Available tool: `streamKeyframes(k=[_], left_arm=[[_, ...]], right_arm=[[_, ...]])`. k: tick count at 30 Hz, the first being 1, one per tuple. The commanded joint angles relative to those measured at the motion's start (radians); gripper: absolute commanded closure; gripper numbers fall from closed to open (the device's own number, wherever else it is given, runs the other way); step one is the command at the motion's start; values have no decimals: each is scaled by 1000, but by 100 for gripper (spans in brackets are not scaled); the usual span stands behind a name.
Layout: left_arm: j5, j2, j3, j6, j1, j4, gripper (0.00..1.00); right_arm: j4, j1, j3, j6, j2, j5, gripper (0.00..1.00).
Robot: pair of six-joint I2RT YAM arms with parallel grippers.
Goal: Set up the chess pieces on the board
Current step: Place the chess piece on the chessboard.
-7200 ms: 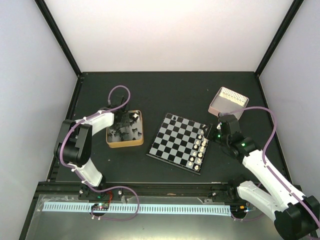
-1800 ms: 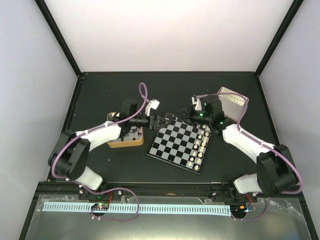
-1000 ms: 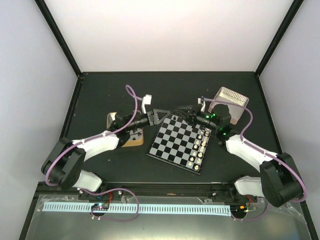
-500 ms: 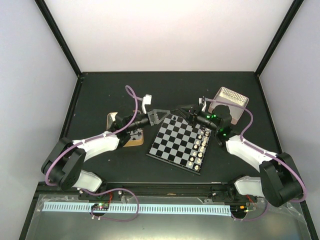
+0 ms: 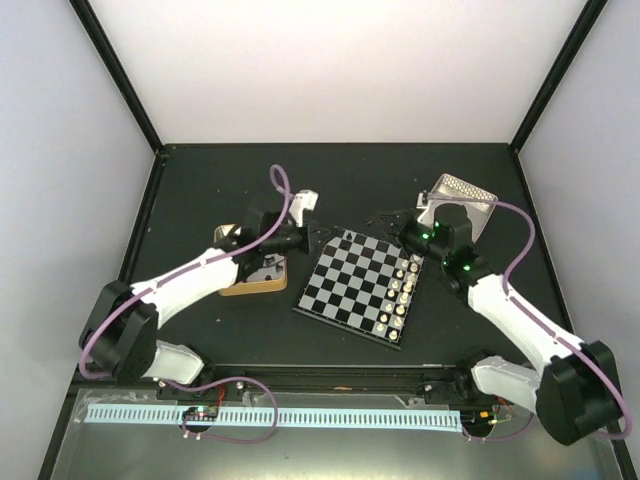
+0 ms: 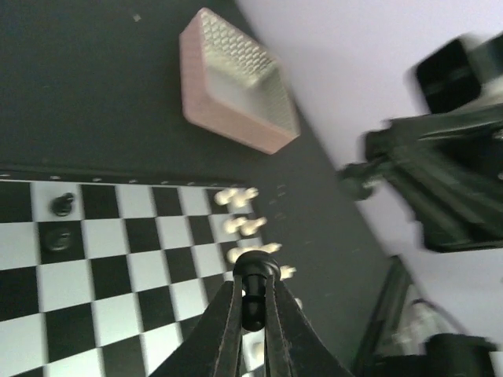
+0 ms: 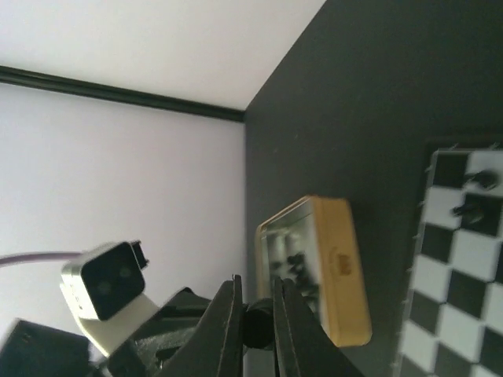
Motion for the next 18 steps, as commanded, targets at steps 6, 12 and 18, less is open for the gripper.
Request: streamKeyframes(k=[6, 12, 18], left_arm=[[-317, 317, 386, 352, -95, -865, 98], [-400, 497, 576, 359, -104, -983, 98], [-368, 601, 684, 388, -105, -1038, 98]], right_arm=[[-454, -5, -2, -372, -218, 346, 93], [-504, -6, -59, -386, -299, 394, 93], [-515, -6, -68, -397, -310, 402, 92]])
